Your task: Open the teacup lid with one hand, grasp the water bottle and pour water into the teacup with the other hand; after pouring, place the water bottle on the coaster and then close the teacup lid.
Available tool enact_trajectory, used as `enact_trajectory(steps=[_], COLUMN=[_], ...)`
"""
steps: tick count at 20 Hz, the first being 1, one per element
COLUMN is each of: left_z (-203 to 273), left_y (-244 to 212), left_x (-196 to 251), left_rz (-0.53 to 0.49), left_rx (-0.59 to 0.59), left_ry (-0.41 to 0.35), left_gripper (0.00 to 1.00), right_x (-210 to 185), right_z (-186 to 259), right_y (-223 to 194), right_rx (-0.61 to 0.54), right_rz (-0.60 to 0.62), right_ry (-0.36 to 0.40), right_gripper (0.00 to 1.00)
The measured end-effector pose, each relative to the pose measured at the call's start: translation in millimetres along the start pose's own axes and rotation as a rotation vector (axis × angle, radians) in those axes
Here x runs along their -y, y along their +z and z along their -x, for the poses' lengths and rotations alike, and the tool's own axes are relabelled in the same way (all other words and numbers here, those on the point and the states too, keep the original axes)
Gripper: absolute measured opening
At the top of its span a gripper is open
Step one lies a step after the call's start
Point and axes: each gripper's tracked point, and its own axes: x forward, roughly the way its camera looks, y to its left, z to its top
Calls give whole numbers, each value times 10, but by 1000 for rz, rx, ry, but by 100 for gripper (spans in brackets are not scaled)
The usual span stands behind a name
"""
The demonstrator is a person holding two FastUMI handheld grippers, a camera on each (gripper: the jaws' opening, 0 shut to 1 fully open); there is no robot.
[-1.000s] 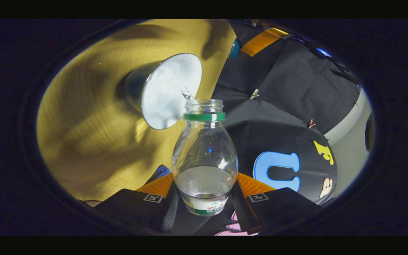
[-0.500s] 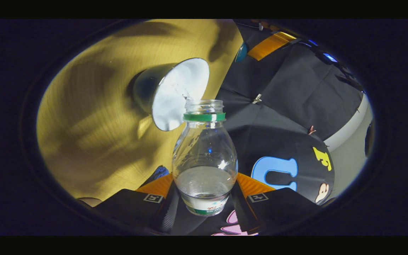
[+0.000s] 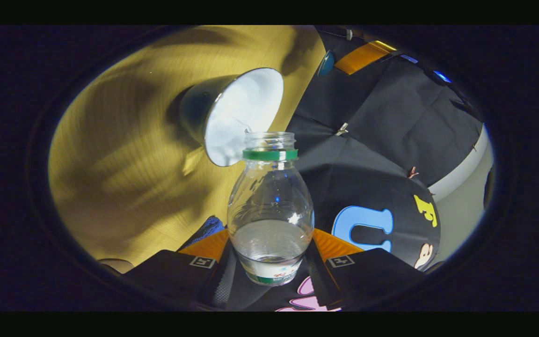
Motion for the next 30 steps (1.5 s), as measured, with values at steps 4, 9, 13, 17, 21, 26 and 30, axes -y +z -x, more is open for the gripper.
enact_trajectory(steps=[4, 9, 13, 17, 21, 26, 30], left_z=[42, 106, 150, 152, 154, 109, 91], left_y=[9, 33, 112, 224, 383, 530, 734], left_x=[26, 54, 126, 240, 355, 538, 741], left_rz=[2, -1, 26, 27, 28, 64, 76], left_rx=[2, 6, 13, 25, 44, 45, 68], left_ry=[11, 37, 51, 57, 61, 52, 22], left_gripper=[25, 26, 22, 22, 25, 25, 25], right_x=[17, 63, 212, 339, 157, -94, -358], right_z=[8, 53, 196, 352, 675, 1105, 1354], right_y=[8, -121, -216, -353, -665, -1254, -1500], right_rx=[-4, -66, -125, -202, -373, -593, -688], right_rz=[0, -47, -157, -334, -711, -1180, -1619], right_ry=[-3, 11, 3, 0, 62, 76, 50], right_gripper=[71, 71, 71, 71, 72, 72, 72])
